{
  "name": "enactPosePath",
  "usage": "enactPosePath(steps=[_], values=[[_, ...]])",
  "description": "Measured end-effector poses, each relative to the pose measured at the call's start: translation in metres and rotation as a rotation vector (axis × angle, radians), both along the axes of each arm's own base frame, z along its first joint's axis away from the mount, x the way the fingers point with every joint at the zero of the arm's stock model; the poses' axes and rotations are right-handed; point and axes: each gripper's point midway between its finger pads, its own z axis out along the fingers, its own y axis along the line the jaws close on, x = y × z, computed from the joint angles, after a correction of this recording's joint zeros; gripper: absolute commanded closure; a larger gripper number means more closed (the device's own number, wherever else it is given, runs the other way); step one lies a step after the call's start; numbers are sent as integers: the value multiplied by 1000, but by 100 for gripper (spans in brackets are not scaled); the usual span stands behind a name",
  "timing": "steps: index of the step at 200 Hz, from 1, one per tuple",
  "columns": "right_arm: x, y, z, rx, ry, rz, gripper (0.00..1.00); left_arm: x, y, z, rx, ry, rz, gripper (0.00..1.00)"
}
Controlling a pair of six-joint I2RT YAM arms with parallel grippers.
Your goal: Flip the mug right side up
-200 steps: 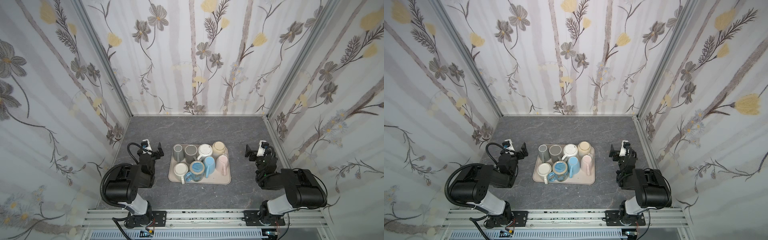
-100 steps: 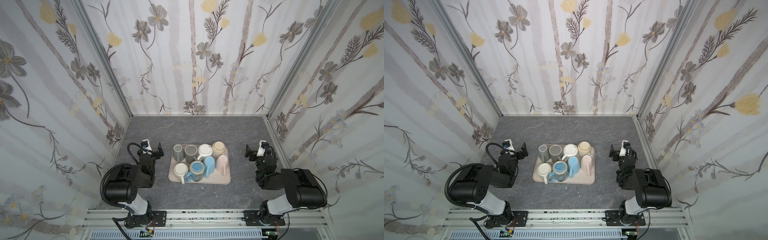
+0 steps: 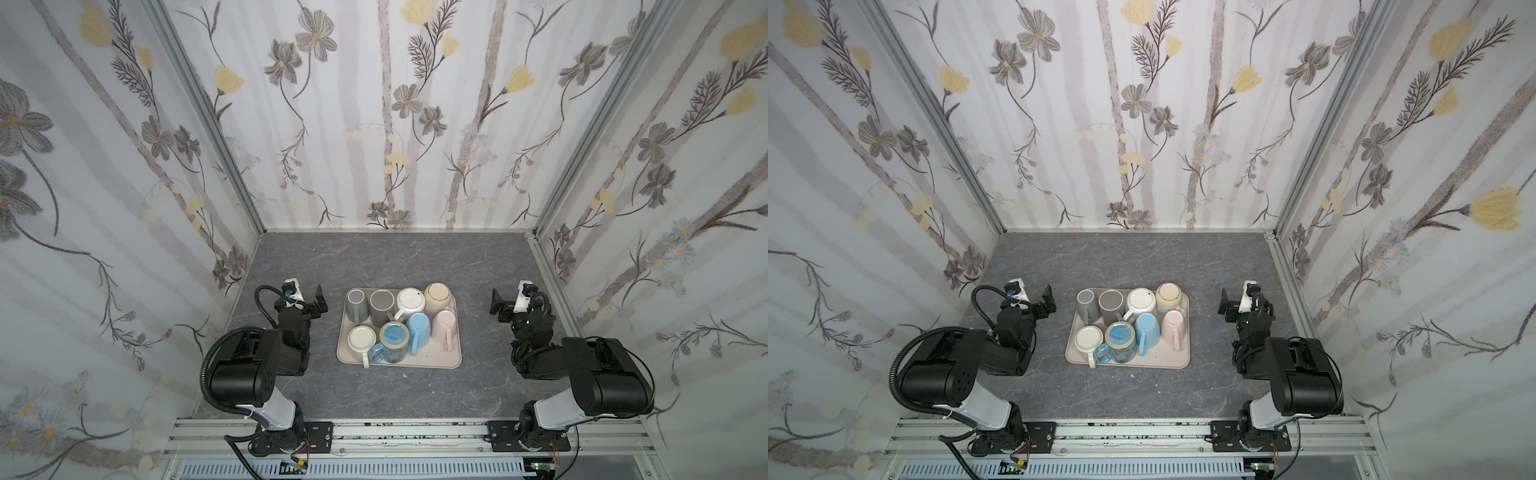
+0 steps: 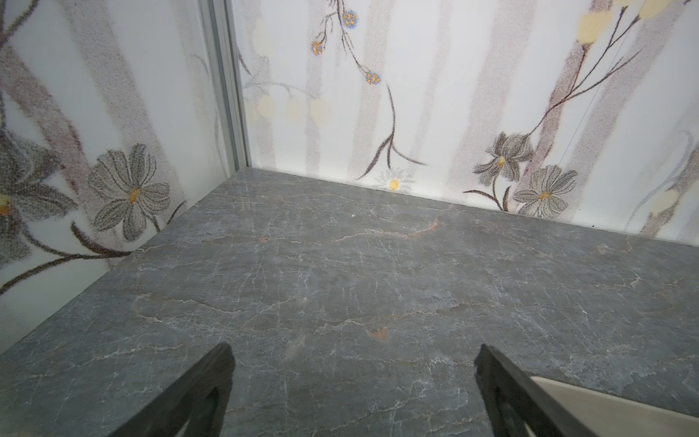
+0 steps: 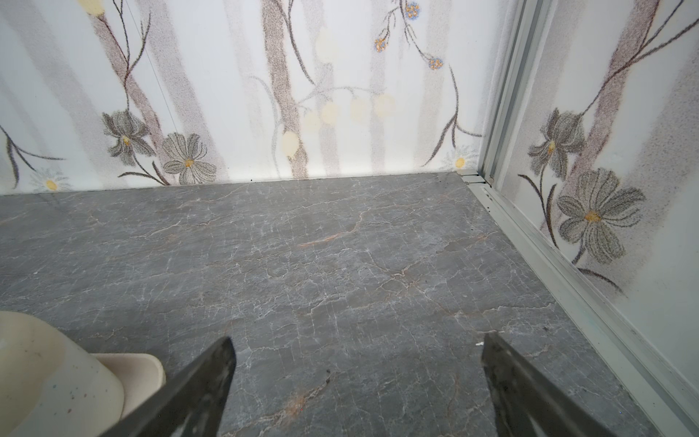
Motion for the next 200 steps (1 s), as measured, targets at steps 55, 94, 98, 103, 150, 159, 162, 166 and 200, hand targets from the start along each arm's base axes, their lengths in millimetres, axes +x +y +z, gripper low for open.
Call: enactPosePath(steps=[55,94,98,103,150,159,162,166,200], values=[[0,0,0,0,0,0,0,0,0,0,0,0,0,0],[0,0,0,0,0,0,0,0,0,0,0,0,0,0],[0,0,0,0,1,1,0,0,0,0,0,0,1,0],[-1,1,-1,1,2,4,0,-1,0,0,0,0,1,0],[-5,6,17,-5,-28,28,0,-27,10,3,-8,-35,56,0],[-3,5,29,-2,-46,19,1,-32,12,10,-12,-59,66,0],[0,3,33,9,-43,10,4,-35,13,13,-17,-70,73,0],[2,2,40,26,-44,-2,6,-38,15,20,-22,-90,83,0],[14,0,71,125,11,-36,21,-45,26,82,-126,-232,150,0]])
